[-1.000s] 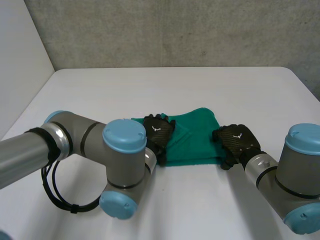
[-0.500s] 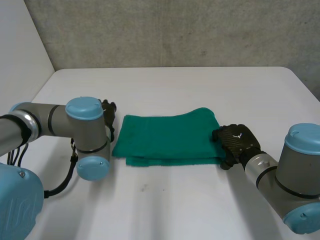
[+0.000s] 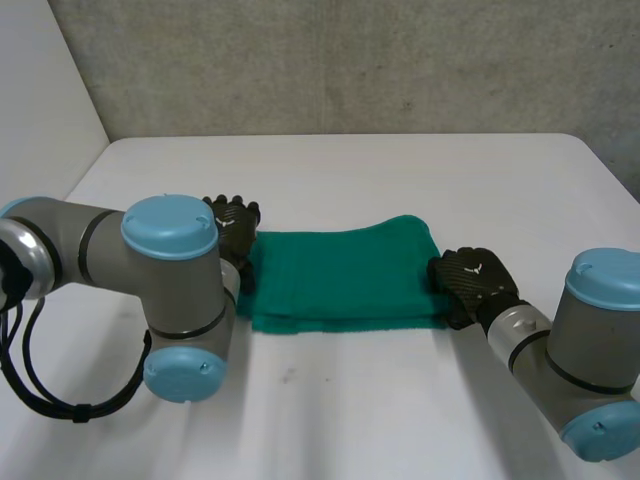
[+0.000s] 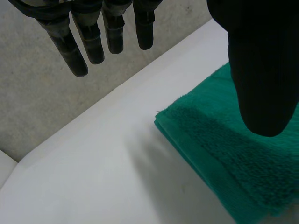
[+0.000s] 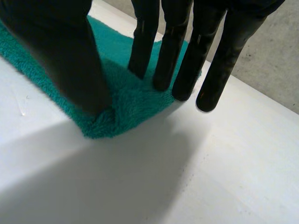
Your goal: Fold the towel.
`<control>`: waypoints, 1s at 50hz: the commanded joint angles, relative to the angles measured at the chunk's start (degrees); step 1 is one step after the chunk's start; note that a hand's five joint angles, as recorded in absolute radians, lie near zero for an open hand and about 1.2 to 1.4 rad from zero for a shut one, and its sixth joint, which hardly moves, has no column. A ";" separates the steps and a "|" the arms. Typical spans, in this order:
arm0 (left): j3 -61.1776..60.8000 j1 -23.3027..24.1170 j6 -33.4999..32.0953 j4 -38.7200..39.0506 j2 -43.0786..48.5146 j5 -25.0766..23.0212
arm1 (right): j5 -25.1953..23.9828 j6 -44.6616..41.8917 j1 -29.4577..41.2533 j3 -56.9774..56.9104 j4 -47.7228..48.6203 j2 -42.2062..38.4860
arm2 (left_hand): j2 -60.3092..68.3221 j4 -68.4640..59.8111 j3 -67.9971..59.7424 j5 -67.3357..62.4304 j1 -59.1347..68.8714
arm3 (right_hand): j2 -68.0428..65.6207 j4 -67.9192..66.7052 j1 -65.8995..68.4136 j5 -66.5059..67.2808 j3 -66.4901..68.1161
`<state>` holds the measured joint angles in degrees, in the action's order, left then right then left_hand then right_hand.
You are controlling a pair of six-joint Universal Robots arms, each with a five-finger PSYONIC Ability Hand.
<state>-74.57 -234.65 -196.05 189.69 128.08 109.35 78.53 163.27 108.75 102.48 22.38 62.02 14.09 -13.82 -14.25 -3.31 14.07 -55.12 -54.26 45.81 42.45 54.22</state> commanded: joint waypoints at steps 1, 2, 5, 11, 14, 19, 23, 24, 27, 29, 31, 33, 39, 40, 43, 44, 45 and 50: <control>-2.16 0.07 0.06 -0.02 -2.04 0.16 | 2.05 1.00 -0.38 -1.49 0.82 -0.58 | -2.18 1.92 2.34 1.40 -2.17 | -24.88 -25.74 34.19 27.55 25.78; -2.68 0.07 0.06 -0.11 -2.48 0.16 | 2.58 0.82 -0.47 -1.58 0.47 -0.58 | -2.52 2.26 2.68 1.74 -2.51 | -24.88 -25.74 34.19 27.55 25.78; -3.30 -0.02 0.15 -0.20 -3.01 0.25 | 5.48 0.38 -0.56 -1.49 -1.28 -0.32 | -2.69 2.43 2.85 1.91 -2.68 | -24.88 -25.74 34.19 27.55 25.78; -9.45 -1.95 0.15 -0.46 -8.46 -0.10 | 7.34 -3.21 -2.40 -3.42 -6.29 1.79 | -3.53 3.27 3.70 2.75 -3.52 | -24.88 -25.74 34.19 27.55 25.78; -10.60 -2.66 0.15 -0.46 -9.34 -0.19 | 7.25 -6.64 -2.76 -4.92 -7.18 2.23 | -3.70 3.44 3.86 2.92 -3.69 | -24.88 -25.74 34.19 27.55 25.78; -12.88 -3.54 0.15 -0.46 -11.36 -0.19 | 7.69 -12.01 1.81 -10.72 -7.79 2.23 | -4.04 3.78 4.20 3.26 -4.03 | -24.88 -25.74 34.19 27.55 25.78; -13.41 -3.62 0.15 -0.46 -12.33 -0.10 | 7.34 -11.92 13.49 -18.44 -7.79 0.48 | -4.04 3.78 4.20 3.26 -4.03 | -24.88 -25.74 34.19 27.55 25.78; -13.85 -3.71 0.15 -0.46 -13.46 -0.19 | 7.07 -11.75 14.98 -19.59 -7.79 -0.05 | -4.04 3.78 4.20 3.26 -4.03 | -24.88 -25.74 34.19 27.55 25.78; -14.20 -4.41 0.41 -0.46 -14.61 -0.19 | 3.76 -11.57 20.94 -24.49 -7.62 -5.20 | -4.04 3.78 4.20 3.26 -4.03 | -24.88 -25.74 34.19 27.55 25.78; -14.38 -5.11 1.11 -0.46 -15.23 -0.19 | 1.11 -11.57 23.16 -26.01 -7.79 -7.16 | -4.04 3.78 4.20 3.26 -4.03 | -24.88 -25.74 34.19 27.55 25.78; -14.47 -5.47 1.64 -0.46 -15.49 -0.19 | -3.20 -11.57 26.06 -27.68 -7.97 -9.71 | -4.04 3.78 4.20 3.26 -4.03 | -24.88 -25.74 34.19 27.55 25.78; -14.47 -5.47 2.25 -0.46 -15.50 -0.19 | -5.92 -11.57 27.30 -28.12 -8.14 -11.21 | -3.87 3.61 4.03 3.09 -3.86 | -24.88 -25.74 34.19 27.55 25.78; -13.68 -4.94 3.13 -0.37 -15.67 -0.37 | -7.53 -11.05 27.83 -30.05 -9.37 -15.34 | -3.87 3.61 4.03 3.09 -3.86 | -24.88 -25.74 34.19 27.55 25.78; -13.50 -4.85 3.13 -0.37 -15.67 -0.37 | -5.95 -9.74 27.83 -30.84 -9.55 -15.26 | -3.87 3.61 4.03 3.09 -3.86 | -23.61 -24.46 32.91 26.28 24.50; -12.53 -4.59 3.22 -0.11 -15.58 -1.07 | 2.00 -1.62 26.17 -31.98 -9.72 -13.52 | -3.70 3.44 3.86 2.92 -3.69 | 35.84 34.98 -26.53 -33.16 -34.94; -11.49 -4.50 3.57 -0.02 -15.32 -1.94 | 3.71 0.54 25.20 -32.17 -9.81 -12.46 | -3.37 3.11 3.53 2.59 -3.36 | 39.12 38.26 -29.81 -36.44 -38.22; -10.00 -4.15 4.53 -0.02 -14.80 -3.43 | 4.95 2.47 24.15 -32.25 -9.90 -11.31 | -3.20 2.94 3.36 2.42 -3.19 | 41.31 40.46 -32.01 -38.64 -40.42; -5.78 -1.44 10.84 -0.46 -12.34 -6.95 | 5.76 12.05 18.70 -32.25 -12.09 -7.00 | -2.36 2.10 2.52 1.58 -2.35 | 45.12 44.26 -35.81 -42.45 -44.22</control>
<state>-85.84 -238.98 -191.81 189.57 112.93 107.06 80.10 162.85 133.73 70.60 12.43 49.58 12.04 -12.09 -12.34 -2.80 13.23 -14.96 -15.51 12.42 6.24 15.10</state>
